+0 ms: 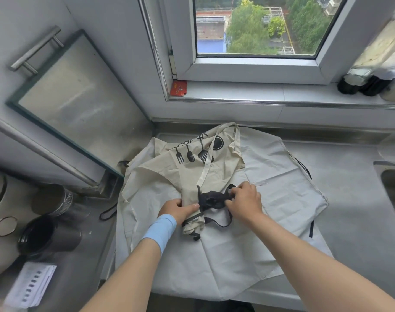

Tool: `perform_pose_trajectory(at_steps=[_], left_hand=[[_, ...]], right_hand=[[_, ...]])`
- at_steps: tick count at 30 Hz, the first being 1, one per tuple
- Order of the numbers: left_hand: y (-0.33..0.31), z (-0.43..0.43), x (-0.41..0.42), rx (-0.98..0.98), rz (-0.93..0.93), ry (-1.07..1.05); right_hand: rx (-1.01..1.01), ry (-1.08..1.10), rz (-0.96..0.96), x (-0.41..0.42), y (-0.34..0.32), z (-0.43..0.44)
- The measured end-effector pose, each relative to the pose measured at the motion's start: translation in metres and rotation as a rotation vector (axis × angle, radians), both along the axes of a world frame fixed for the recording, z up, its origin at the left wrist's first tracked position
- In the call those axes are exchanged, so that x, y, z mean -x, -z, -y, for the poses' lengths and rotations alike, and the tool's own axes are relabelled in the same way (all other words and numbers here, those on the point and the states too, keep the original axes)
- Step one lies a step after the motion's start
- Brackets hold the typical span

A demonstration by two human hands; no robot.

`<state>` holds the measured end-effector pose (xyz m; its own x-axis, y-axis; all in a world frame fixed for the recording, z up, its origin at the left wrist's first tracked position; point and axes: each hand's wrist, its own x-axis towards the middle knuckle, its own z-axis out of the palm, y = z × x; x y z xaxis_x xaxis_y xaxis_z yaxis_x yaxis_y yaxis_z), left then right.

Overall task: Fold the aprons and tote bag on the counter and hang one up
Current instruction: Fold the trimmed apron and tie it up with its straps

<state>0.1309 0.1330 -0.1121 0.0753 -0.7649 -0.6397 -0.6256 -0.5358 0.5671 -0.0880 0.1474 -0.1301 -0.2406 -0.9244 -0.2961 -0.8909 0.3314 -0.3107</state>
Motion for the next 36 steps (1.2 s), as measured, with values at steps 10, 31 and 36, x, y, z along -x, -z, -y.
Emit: perform_pose_trajectory(at_steps=[10, 31, 36], left_hand=[[-0.01, -0.001, -0.008, -0.001, 0.422, 0.01], [-0.01, -0.016, -0.066, -0.414, -0.497, -0.261], [-0.001, -0.037, -0.077, -0.288, -0.756, -0.383]], right_hand=[[0.13, 0.669, 1.352, 0.015, -0.047, 0.007], [0.054, -0.287, 0.394, -0.123, -0.025, -0.004], [0.054, -0.372, 0.292, -0.131, -0.027, -0.001]])
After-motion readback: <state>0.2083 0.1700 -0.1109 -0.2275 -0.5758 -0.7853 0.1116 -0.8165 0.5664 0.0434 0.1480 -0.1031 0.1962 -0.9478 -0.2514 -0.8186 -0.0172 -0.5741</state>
